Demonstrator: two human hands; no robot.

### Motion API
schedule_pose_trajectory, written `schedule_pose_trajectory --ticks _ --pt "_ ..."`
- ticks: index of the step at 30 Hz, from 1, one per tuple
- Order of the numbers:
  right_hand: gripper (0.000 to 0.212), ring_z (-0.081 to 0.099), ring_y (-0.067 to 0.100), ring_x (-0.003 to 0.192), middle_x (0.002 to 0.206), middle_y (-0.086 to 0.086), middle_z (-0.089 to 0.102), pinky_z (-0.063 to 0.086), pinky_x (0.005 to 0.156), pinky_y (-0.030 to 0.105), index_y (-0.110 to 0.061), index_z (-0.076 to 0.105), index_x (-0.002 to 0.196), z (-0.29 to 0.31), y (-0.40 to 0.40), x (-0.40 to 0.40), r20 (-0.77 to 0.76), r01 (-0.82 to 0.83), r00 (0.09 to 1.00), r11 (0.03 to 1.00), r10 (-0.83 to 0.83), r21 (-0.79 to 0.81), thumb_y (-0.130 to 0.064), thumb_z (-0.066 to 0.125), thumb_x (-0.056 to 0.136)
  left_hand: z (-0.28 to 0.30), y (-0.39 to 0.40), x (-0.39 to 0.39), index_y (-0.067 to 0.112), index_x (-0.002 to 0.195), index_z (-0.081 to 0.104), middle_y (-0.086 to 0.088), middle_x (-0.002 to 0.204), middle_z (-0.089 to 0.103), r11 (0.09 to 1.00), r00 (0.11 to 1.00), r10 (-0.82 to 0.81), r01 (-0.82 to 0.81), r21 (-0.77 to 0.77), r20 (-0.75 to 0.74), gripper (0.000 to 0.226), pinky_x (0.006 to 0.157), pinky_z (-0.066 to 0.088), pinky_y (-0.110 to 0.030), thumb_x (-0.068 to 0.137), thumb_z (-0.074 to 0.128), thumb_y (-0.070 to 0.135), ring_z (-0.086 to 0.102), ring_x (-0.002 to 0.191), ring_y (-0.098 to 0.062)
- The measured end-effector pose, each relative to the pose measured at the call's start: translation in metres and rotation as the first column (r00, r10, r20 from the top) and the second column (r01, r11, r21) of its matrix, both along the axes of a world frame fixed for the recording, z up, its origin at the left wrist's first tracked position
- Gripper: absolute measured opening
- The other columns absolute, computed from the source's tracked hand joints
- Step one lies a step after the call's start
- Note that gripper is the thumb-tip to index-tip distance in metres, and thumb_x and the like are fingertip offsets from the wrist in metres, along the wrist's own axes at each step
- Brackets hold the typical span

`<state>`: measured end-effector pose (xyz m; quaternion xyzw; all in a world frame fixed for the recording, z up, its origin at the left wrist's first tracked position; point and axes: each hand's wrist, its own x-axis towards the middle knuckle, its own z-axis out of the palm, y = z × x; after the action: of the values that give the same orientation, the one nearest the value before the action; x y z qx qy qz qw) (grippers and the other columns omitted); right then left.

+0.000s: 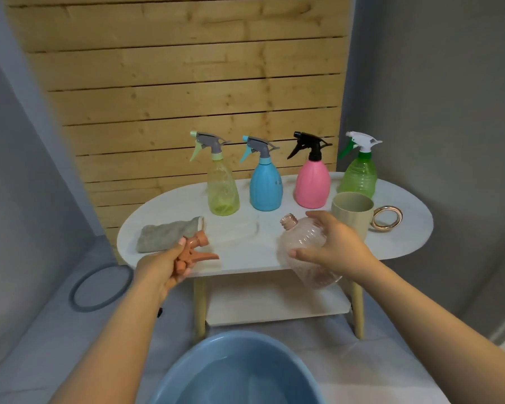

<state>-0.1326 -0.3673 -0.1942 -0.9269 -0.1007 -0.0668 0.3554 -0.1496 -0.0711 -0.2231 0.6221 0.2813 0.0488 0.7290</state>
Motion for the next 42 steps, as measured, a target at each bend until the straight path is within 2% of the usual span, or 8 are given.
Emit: schedule_pose_trajectory --ticks 6,12,17,20,27,31,37,42 --pt "0.085 0.051 0.016 0.117 0.130 -0.002 0.053 0.041 0.092 0.026 -0.023 0.039 0.138 -0.003 0.014 0.002 -0.034 -0.004 0.999 0.991 0.008 0.132 -0.043 0.081 0.066 -0.009 -0.053 0.017 -0.002 0.098 0.058 -0.011 0.085 0.060 0.994 0.995 -0.093 0.092 0.052 0.032 0.009 0.070 0.058 -0.030 0.094 0.052 0.002 0.058 0.073 -0.018" --pt "0.085 0.051 0.017 0.116 0.133 0.000 0.050 0.040 0.092 0.026 -0.022 0.039 0.138 -0.002 0.016 0.009 -0.074 0.005 0.997 0.982 0.009 0.191 -0.046 0.079 0.068 -0.031 -0.056 0.044 0.006 0.077 0.060 -0.018 0.088 0.068 0.979 0.993 -0.115 0.110 0.172 0.022 0.016 0.099 0.044 -0.047 0.069 0.051 0.017 0.061 0.094 -0.031" --pt "0.081 0.050 0.017 0.117 0.132 0.001 0.050 0.040 0.093 0.026 -0.022 0.040 0.136 0.001 0.013 0.012 -0.103 0.024 0.995 0.964 0.003 0.266 -0.046 0.078 0.069 -0.001 -0.081 0.025 -0.009 0.116 0.049 -0.012 0.088 0.074 0.956 0.973 -0.229 0.224 0.191 0.006 0.037 0.084 0.040 -0.026 0.083 0.043 0.005 0.063 0.095 -0.019" --pt "0.077 0.050 0.014 0.115 0.129 -0.002 0.051 0.041 0.093 0.024 -0.023 0.042 0.135 0.002 0.012 0.010 -0.109 0.019 0.994 0.941 0.019 0.338 -0.046 0.077 0.070 0.009 -0.097 0.012 0.013 0.107 0.056 -0.006 0.096 0.073 0.915 0.946 -0.298 0.247 0.319 0.124 0.016 0.067 0.042 -0.019 0.095 0.046 0.008 0.069 0.076 -0.002" --pt "0.078 0.053 0.005 0.114 0.128 -0.006 0.054 0.043 0.097 0.022 -0.025 0.046 0.135 0.006 0.002 -0.005 -0.129 -0.070 0.979 0.858 0.156 0.508 -0.051 0.072 0.067 0.024 -0.124 -0.006 0.033 0.136 0.045 0.003 0.126 0.060 0.783 0.761 -0.620 0.584 0.213 0.189 0.086 0.093 0.050 -0.035 0.061 0.079 0.058 0.060 0.112 -0.011" --pt "0.073 0.047 0.006 0.124 0.137 -0.006 0.050 0.038 0.103 0.025 -0.031 0.045 0.138 0.007 -0.014 -0.014 -0.223 -0.071 0.943 0.805 0.247 0.590 -0.054 0.065 0.072 0.019 -0.138 -0.006 0.034 0.137 0.042 -0.003 0.123 0.062 0.799 0.790 -0.592 0.548 0.247 0.160 0.109 0.100 0.047 -0.041 0.041 0.090 0.052 0.061 0.111 -0.015" --pt "0.033 0.052 0.023 0.110 0.119 0.003 0.061 0.042 0.087 0.030 -0.026 0.058 0.125 0.006 -0.063 0.006 0.101 0.328 0.932 0.929 -0.348 0.172 -0.028 0.055 0.092 0.024 -0.159 0.000 0.032 0.129 0.044 0.009 0.108 0.057 0.892 0.860 -0.427 0.349 0.289 0.279 0.071 0.070 0.048 -0.013 0.069 0.081 0.024 0.055 0.094 0.004" --pt "0.039 0.032 0.026 0.125 0.144 0.001 0.040 0.028 0.102 0.031 -0.030 0.050 0.134 -0.015 -0.095 0.033 0.094 0.383 0.921 0.923 -0.378 -0.040 -0.029 0.046 0.095 0.024 -0.173 0.008 0.029 0.133 0.043 0.008 0.113 0.056 0.912 0.880 -0.354 0.249 0.327 0.316 0.072 0.061 0.042 -0.008 0.072 0.080 0.021 0.050 0.085 0.009"
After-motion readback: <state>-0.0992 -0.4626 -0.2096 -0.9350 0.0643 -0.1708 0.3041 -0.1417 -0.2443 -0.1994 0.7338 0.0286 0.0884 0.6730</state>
